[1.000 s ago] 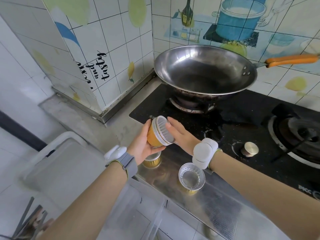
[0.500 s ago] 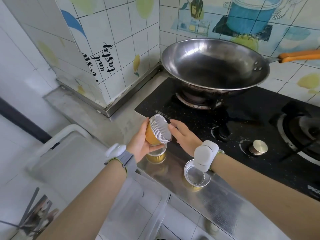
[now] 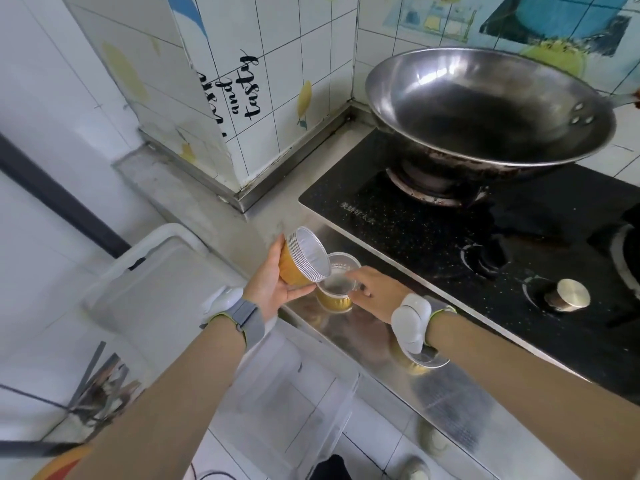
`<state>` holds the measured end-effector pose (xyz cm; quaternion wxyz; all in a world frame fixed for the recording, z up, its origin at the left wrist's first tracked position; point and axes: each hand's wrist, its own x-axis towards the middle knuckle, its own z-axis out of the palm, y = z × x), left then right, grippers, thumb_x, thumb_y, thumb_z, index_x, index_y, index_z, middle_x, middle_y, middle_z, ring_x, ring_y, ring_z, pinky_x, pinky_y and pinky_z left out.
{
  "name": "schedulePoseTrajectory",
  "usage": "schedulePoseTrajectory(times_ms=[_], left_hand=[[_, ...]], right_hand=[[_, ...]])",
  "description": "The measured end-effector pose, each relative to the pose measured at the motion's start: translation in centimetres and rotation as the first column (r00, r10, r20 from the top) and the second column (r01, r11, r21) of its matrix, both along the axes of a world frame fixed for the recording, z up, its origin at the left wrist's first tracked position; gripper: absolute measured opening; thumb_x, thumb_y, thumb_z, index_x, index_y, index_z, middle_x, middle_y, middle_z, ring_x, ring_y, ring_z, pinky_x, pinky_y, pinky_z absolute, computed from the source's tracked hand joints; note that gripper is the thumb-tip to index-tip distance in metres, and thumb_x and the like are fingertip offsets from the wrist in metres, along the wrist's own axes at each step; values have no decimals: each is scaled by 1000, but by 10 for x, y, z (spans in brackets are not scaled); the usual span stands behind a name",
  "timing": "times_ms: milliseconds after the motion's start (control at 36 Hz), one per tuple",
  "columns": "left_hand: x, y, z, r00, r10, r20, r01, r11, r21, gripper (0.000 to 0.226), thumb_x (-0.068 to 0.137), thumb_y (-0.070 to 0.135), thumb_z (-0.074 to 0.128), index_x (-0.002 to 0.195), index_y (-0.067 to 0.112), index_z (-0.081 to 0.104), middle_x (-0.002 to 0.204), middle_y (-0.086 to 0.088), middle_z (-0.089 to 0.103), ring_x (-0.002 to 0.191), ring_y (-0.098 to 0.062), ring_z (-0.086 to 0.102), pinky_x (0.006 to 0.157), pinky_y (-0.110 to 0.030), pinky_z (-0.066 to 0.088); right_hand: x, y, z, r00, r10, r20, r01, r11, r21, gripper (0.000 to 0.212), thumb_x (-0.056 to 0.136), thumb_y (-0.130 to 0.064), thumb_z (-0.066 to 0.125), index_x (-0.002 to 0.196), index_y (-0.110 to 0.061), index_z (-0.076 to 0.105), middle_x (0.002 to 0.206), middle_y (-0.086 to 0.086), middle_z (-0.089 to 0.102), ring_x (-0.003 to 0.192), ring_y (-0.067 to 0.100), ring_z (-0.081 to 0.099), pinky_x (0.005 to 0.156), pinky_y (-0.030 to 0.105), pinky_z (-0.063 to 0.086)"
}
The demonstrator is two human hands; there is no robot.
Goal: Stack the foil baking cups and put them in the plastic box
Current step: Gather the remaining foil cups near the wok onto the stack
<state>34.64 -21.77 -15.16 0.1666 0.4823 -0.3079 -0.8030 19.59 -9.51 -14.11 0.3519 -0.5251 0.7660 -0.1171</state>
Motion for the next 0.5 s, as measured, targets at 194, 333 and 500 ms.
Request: schedulePoseTrajectory(times_ms=[194, 333, 500], left_hand=[[12, -6, -10, 1000, 8, 24, -8, 1000, -17, 61, 89, 57, 43, 138, 21, 40, 133, -13, 51, 114, -32, 57, 67, -39, 61], [18, -13, -20, 999, 3, 39, -3, 1000, 12, 63, 86, 59, 47, 136, 22, 43, 135, -12, 50, 116, -32, 55, 71, -40, 60], [20, -18, -26, 1000, -10, 24, 10, 1000, 15, 64, 86, 60, 47, 137, 22, 42, 135, -12, 50, 115, -32, 56, 67, -39, 61]], right_hand=[[3, -7, -18, 997, 35, -63, -31, 997, 69, 45, 90, -20, 50, 134, -20, 43, 142, 0, 41, 118, 23, 54, 101, 36, 44], [4, -8, -23, 993, 22, -115, -19, 999, 30, 37, 87, -10, 51, 123, -18, 53, 130, 2, 50, 108, 25, 58, 94, 39, 48], [3, -9, -21, 997, -36, -75, 30, 996, -85, 25, 89, -16, 54, 113, -13, 62, 122, 6, 53, 93, 20, 58, 89, 32, 47]])
